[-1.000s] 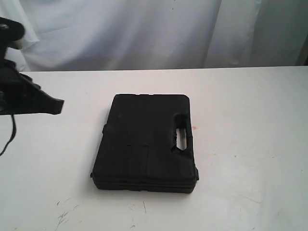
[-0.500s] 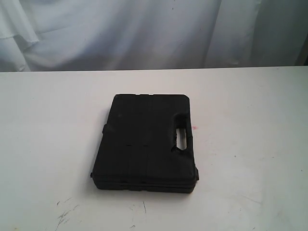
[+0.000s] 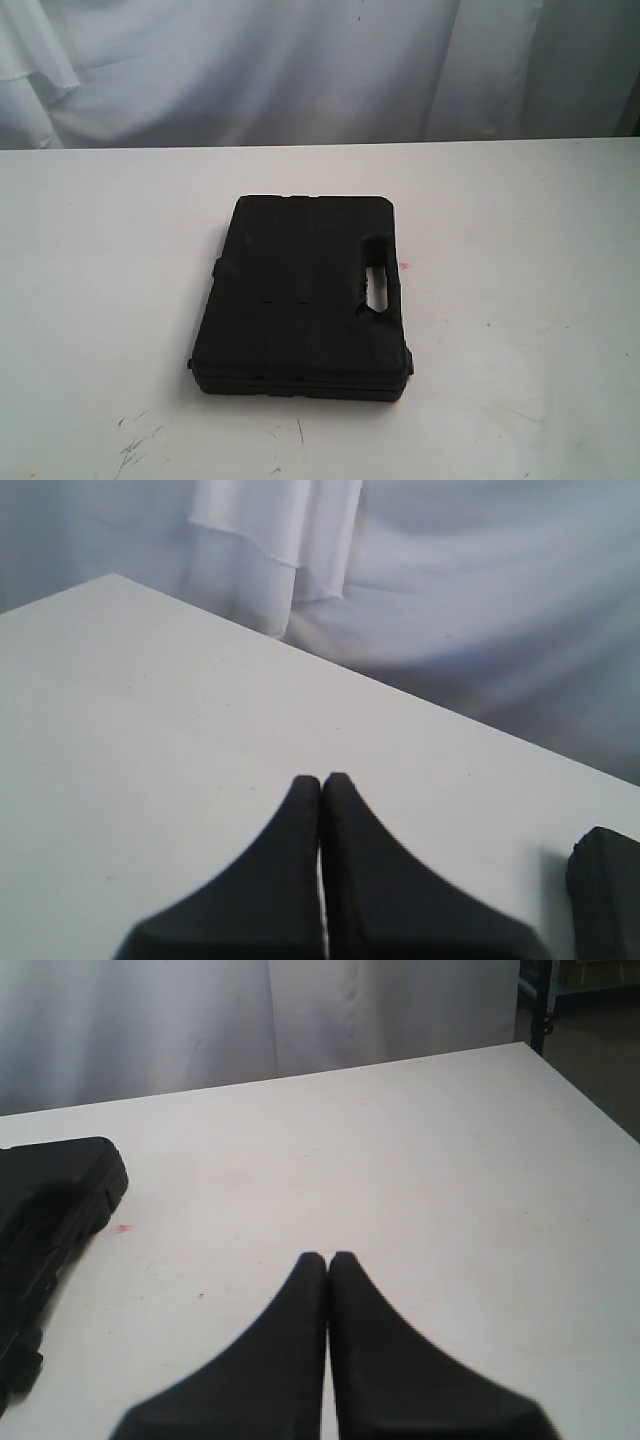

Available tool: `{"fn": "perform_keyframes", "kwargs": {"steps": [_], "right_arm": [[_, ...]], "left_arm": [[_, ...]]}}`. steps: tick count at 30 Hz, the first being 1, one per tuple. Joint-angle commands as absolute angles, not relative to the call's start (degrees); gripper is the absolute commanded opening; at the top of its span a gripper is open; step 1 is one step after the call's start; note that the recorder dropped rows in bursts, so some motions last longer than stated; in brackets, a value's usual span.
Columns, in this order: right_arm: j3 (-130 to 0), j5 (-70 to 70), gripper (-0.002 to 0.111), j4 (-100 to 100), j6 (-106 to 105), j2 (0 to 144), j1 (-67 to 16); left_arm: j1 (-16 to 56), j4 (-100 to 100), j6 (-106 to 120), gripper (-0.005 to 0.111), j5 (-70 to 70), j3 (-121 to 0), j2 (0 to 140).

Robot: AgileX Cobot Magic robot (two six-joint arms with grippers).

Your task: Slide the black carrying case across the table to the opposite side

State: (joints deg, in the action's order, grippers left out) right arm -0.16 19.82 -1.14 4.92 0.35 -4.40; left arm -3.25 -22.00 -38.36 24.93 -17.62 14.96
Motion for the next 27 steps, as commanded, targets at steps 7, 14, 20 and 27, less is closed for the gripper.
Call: {"fn": "perform_keyframes", "kwargs": {"steps": [7,14,20,27], "right_arm": [[0.00,19.68,0.000,-1.37,4.64,0.00,-3.94],[0.00,19.68,0.000,-1.37,4.64,0.00,-3.94],[0.00,19.68,0.000,-1.37,4.64,0.00,-3.94],[0.00,19.68,0.000,-1.37,4.64,0.00,-3.94]], "left_arm": [[-0.96,-2.00,-12.66,0.000,22.46,-12.52,8.75],[-1.10,-1.88,-3.30,0.000,15.32,-4.33,2.87],[-1.10,-1.88,-2.54,0.000,15.47,-0.68,0.00],[-1.10,-1.88,-2.54,0.000,18.25,0.00,0.00]]}}
